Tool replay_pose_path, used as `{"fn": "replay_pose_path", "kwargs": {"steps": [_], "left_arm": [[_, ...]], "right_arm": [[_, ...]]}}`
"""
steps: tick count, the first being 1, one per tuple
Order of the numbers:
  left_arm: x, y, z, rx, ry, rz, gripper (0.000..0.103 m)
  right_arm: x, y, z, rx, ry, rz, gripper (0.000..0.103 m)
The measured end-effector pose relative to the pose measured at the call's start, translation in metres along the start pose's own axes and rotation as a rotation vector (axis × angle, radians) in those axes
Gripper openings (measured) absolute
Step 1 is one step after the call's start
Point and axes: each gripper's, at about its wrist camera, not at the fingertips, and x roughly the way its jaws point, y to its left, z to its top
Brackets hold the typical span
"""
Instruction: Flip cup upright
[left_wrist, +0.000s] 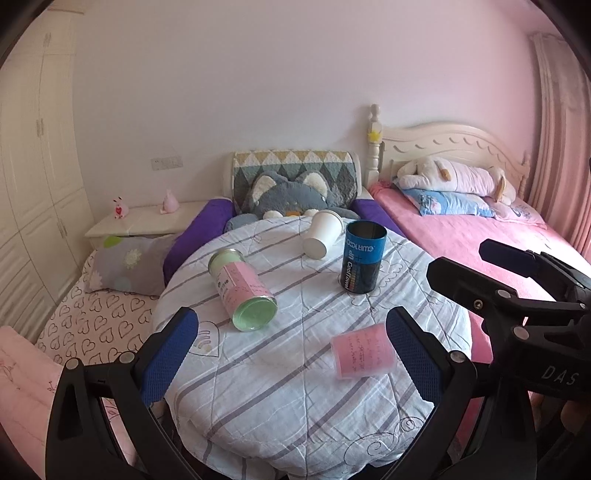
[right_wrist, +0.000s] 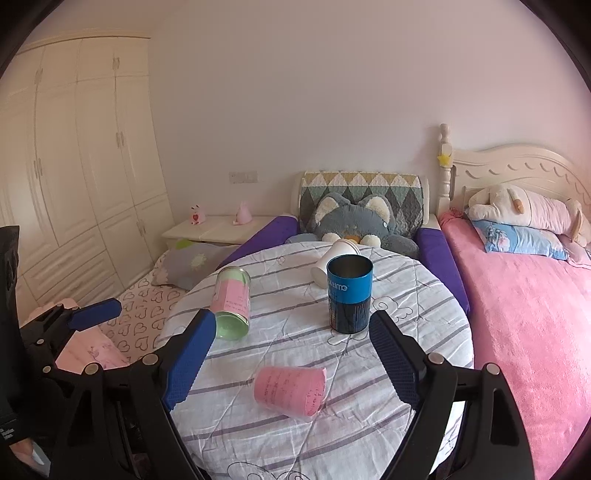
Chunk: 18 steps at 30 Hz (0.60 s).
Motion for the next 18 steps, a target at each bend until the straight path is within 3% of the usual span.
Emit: {"fn": "replay_pose_path", "kwargs": {"steps": [5,18], "left_arm": [[-0.011,0.001,-0.001,-0.007,-0.044,0.025,0.103],[-0.013,-0.001,-0.006,-0.009,-0.042,0.064,0.103]], "right_arm": [[-0.005,0.003,0.0,-0.006,-0.011,0.007,0.086],[-0.008,0.005,-0.002,-0.006,-0.017,-0.002,0.086]]}}
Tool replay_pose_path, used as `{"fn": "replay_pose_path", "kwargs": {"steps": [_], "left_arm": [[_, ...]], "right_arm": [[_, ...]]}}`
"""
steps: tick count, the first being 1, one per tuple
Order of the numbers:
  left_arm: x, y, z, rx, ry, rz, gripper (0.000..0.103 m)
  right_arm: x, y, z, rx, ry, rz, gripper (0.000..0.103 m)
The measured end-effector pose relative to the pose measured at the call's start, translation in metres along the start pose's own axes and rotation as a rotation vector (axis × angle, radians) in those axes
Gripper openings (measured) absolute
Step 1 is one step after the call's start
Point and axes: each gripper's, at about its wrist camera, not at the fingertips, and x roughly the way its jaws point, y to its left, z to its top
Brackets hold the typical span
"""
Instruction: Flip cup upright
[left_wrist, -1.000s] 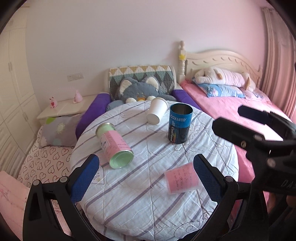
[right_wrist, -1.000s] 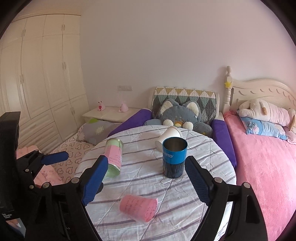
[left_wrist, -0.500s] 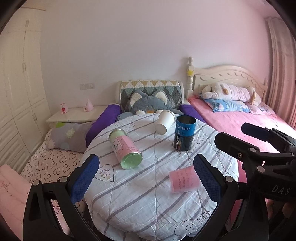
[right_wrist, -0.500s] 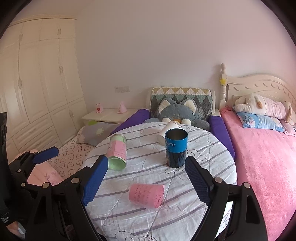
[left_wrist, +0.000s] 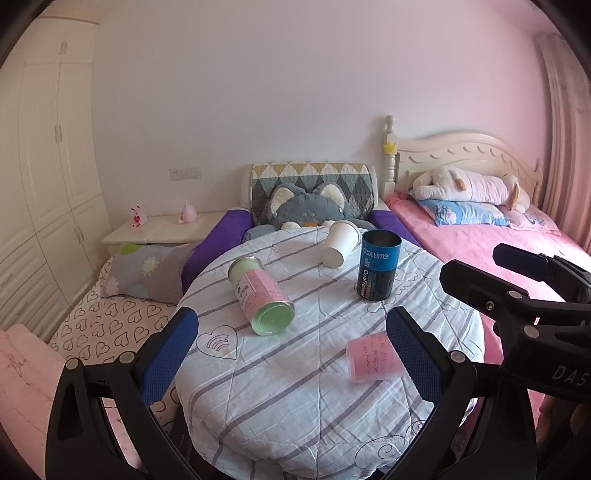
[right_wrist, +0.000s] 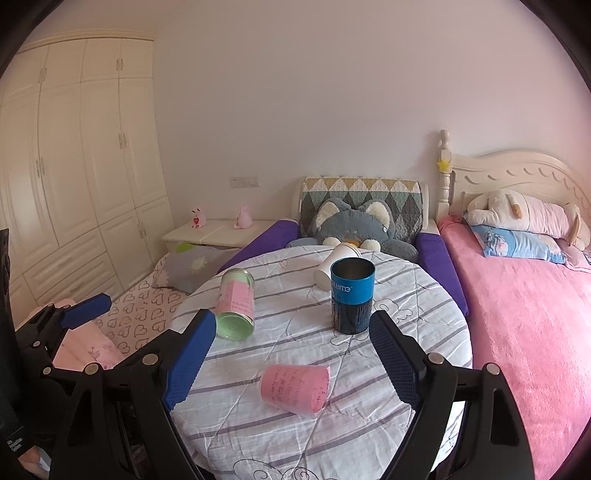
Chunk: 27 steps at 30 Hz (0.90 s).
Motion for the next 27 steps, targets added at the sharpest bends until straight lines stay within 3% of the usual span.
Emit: {"fn": "replay_pose_path", "kwargs": {"steps": [27], "left_arm": [[-0.003,-0.002,-0.005,0.007,-0.024,0.045,0.103]], "right_arm": [[0.0034,0.0021,-0.0035,0.005,0.014,0.017,0.086]]}}
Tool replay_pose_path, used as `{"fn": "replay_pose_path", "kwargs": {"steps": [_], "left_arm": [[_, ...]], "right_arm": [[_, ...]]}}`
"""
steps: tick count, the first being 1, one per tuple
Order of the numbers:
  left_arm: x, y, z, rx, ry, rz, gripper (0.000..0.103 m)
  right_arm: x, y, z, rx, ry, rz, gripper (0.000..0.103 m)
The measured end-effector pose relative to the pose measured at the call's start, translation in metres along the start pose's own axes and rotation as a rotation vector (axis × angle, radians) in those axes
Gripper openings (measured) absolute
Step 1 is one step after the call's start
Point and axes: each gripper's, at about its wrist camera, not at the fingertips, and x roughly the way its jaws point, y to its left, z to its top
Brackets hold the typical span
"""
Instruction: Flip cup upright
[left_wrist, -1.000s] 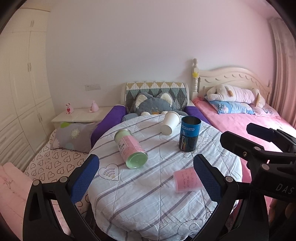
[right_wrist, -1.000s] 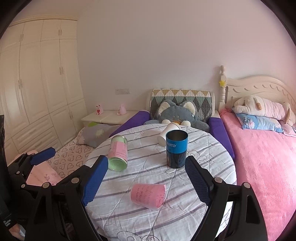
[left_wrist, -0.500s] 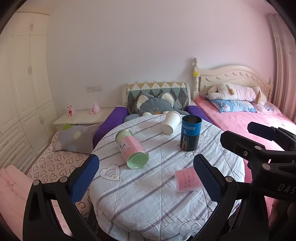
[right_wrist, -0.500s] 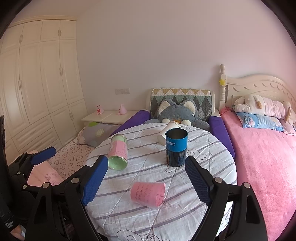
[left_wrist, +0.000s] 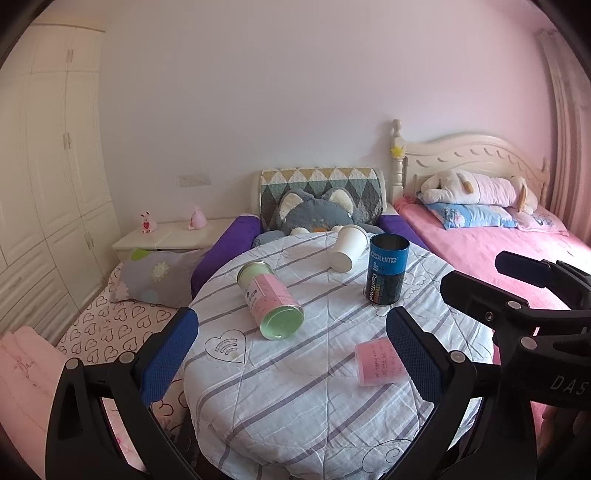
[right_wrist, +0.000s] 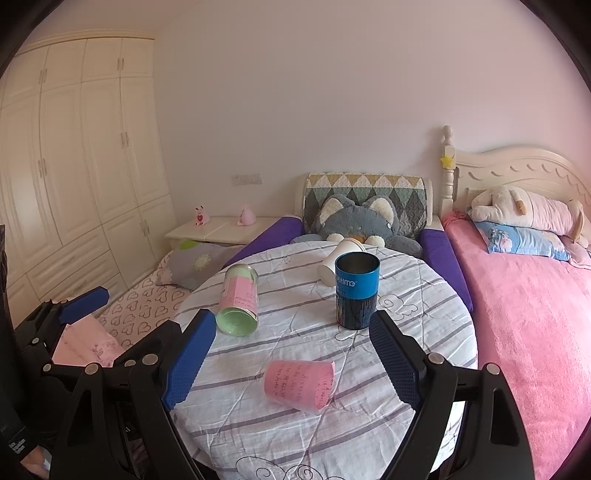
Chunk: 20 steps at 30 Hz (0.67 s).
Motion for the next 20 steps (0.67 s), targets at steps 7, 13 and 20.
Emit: {"fn": "replay_pose_path", "kwargs": {"steps": [7,13,20], "left_arm": [[-0.0015,-0.0017,-0.0004,0.005,-0.003,0.001,0.103],[-0.0018,-0.001,0.001,0.008,-0.012,0.012,0.103],[0.0062,0.0032,0.0008,0.008,0.022,-0.006,0.103]], "right_arm": [[0.0007,0.0001,-0.0002,-0.001,0.004,0.002,0.086],[0.0013,-0.0003,-0.0007,-0.001,0.006,0.003,0.086],[0.0044,-0.0007,-0.0043,0.002,0.017,0.007,0.086]]}}
